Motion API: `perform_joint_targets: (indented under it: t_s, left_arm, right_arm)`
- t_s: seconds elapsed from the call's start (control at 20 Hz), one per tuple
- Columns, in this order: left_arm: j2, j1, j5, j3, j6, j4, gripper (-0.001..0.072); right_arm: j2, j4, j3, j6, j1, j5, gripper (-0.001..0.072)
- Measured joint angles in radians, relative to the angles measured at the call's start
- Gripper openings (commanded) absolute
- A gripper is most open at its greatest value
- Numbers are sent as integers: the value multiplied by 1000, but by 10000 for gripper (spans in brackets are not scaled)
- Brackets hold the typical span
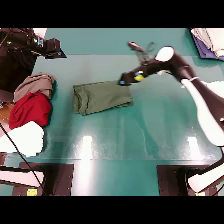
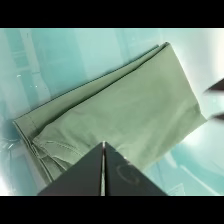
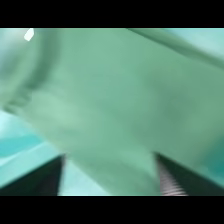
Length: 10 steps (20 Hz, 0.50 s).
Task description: Fold the shirts.
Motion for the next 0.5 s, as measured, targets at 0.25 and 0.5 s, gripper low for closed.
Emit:
perform_joint_targets:
  t_s: [0.25, 0.5]
  left_arm:
    - [0, 0, 1, 0, 3, 0, 26]
    - [0, 0, 5, 0, 3, -1, 25]
  right_arm:
    - [1, 85, -176, 34, -181, 16, 711]
    - [-111, 192, -176, 44, -189, 28, 707]
